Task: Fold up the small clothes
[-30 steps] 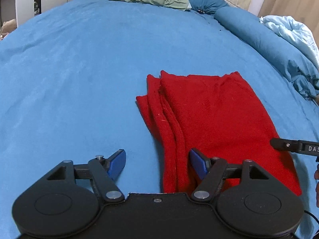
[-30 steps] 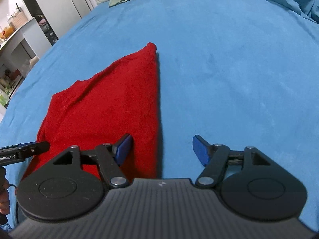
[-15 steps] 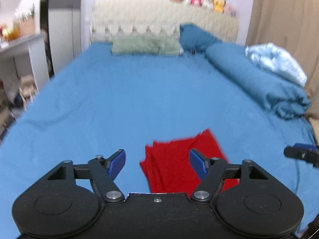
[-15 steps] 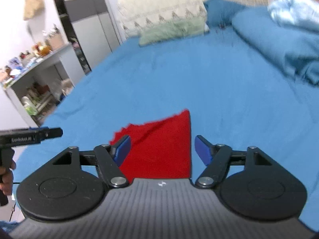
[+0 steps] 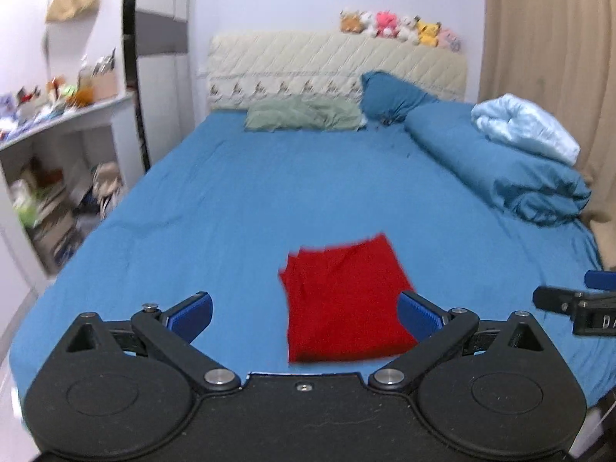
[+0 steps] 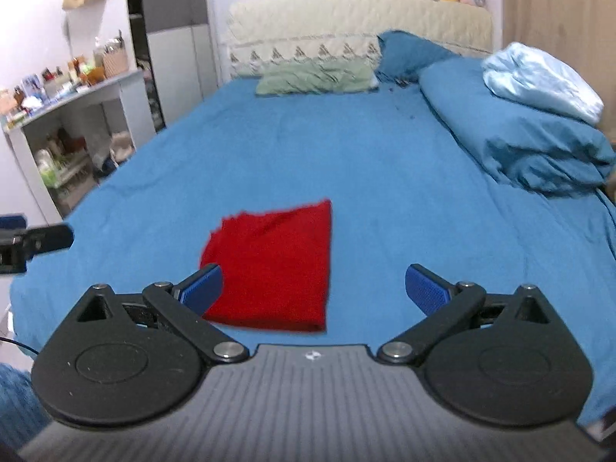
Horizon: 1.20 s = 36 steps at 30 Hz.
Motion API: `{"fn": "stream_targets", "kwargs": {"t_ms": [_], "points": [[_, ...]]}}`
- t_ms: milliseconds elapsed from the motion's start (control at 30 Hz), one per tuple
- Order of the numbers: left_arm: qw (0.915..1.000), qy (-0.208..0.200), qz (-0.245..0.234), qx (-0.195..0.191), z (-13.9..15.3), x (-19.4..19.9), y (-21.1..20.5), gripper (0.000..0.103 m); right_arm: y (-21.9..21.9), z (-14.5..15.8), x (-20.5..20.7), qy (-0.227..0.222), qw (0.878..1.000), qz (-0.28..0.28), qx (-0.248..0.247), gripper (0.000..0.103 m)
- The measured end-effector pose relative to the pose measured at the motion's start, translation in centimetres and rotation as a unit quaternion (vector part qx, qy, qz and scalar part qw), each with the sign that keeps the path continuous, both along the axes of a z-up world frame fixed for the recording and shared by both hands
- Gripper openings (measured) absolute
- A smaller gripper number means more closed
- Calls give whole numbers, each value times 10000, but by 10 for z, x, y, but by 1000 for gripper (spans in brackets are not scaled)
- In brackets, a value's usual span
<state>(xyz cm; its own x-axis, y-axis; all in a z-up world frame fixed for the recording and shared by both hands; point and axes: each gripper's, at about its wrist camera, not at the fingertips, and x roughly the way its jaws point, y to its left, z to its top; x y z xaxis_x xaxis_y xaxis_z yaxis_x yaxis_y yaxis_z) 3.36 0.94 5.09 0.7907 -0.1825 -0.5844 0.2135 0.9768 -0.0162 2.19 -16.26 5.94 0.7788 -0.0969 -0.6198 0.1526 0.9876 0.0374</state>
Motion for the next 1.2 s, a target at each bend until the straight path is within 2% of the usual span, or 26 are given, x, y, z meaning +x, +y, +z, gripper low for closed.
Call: {"fn": "stream_targets", "kwargs": {"t_ms": [167, 433, 633, 1200], "points": [[9996, 219, 142, 46, -27, -31, 7, 103, 4, -23, -24, 248, 9995, -171, -57, 103], [9989, 430, 117, 112, -52, -41, 13, 103, 13, -50, -44, 414, 9987, -199, -209, 103], [9987, 455, 154, -181, -55, -41, 22, 103, 22, -57, -43, 480, 9984, -129, -267, 103], [9990, 427, 86, 36, -59, -45, 14, 103, 21, -60, -39, 538, 9984, -106, -159, 103]]}}
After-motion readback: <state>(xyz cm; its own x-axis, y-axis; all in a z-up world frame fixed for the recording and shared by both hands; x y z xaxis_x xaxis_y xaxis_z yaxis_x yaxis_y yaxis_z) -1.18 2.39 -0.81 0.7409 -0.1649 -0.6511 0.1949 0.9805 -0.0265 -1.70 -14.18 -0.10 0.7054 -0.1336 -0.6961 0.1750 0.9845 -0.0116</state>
